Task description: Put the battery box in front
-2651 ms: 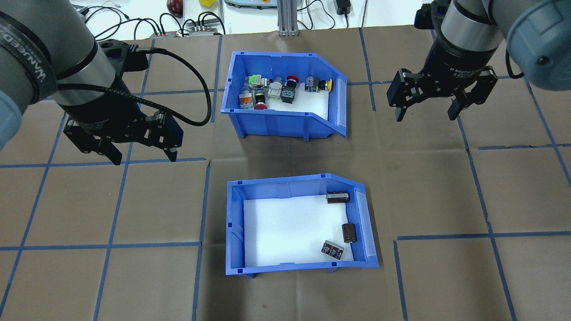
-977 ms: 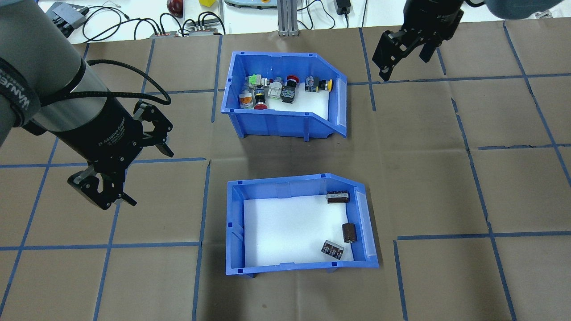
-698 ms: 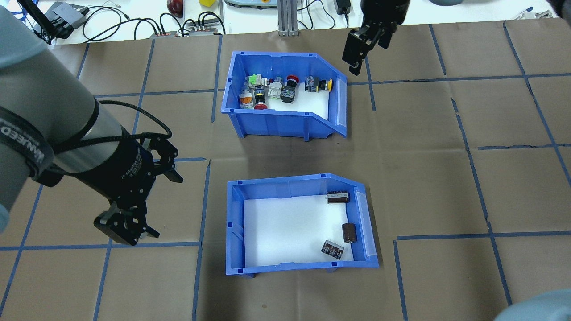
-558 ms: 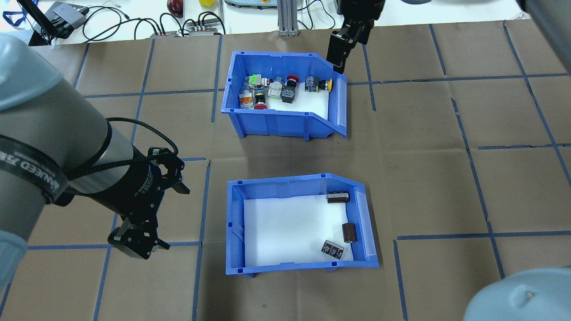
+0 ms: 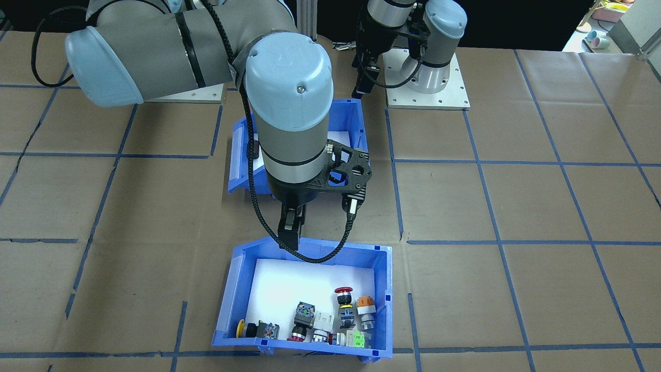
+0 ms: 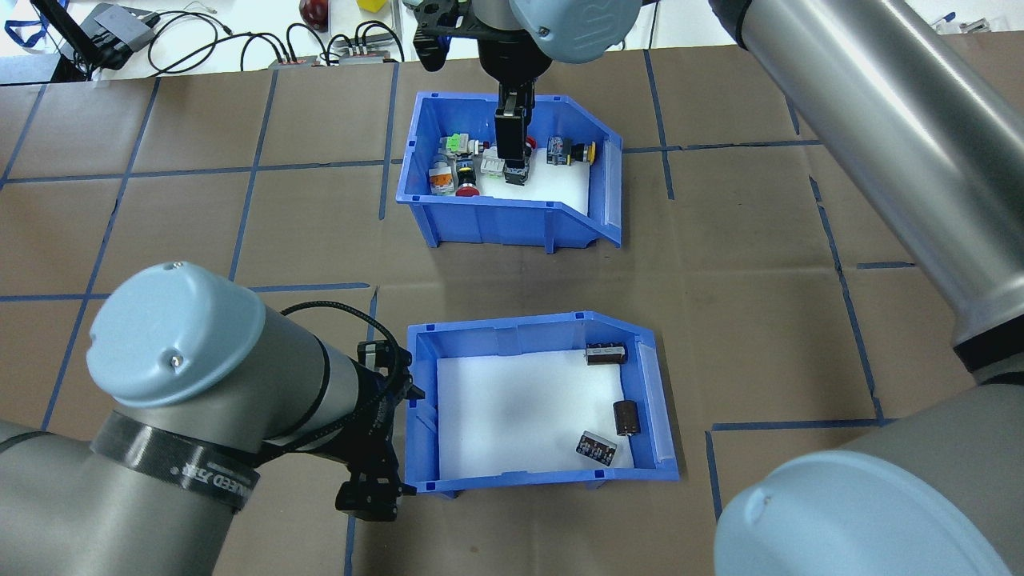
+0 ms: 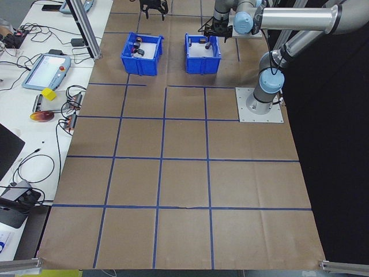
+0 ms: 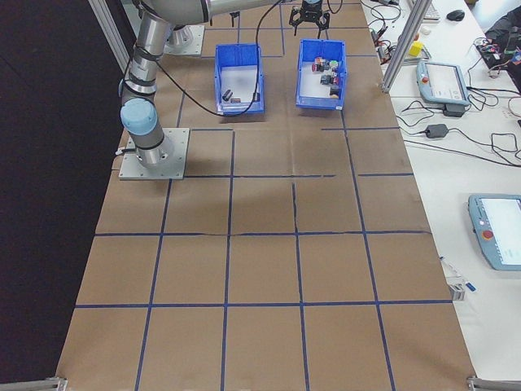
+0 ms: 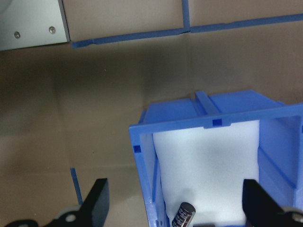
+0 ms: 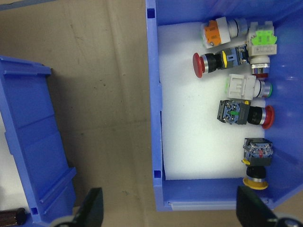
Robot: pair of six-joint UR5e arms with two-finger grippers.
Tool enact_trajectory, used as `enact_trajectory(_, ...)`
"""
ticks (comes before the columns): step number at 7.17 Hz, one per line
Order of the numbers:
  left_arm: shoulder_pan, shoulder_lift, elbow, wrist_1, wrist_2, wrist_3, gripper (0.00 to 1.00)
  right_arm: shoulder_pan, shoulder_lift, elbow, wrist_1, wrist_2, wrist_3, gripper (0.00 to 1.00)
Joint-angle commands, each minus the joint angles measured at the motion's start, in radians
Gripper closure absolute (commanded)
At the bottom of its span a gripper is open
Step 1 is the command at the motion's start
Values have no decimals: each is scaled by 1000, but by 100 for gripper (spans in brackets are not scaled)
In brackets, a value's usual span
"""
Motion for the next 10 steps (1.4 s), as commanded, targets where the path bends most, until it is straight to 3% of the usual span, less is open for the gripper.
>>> enact_trajectory(1,-61,-6,-74,122,-74,-138,1,30,22,11,-15,1,-26,0)
enact_trajectory(3,-91,-50,-126,256,-82,-211,2,75,60,11,-21,3,-32,0)
enact_trajectory(5,-159,-76,-150,285,-97,-252,6,101,114,20,-91,-2,-28,0)
enact_trajectory(7,-169,-110,-151,318,-108,-256,2,99,146,35,-99,-3,-29,0)
enact_trajectory(9,-186,-158,-151,364,-106,-285,1,90,159,38,-148,-83,-29,0)
enact_trajectory(10,-196,-171,-163,378,-103,-296,1,82,163,38,-157,-84,-28,0)
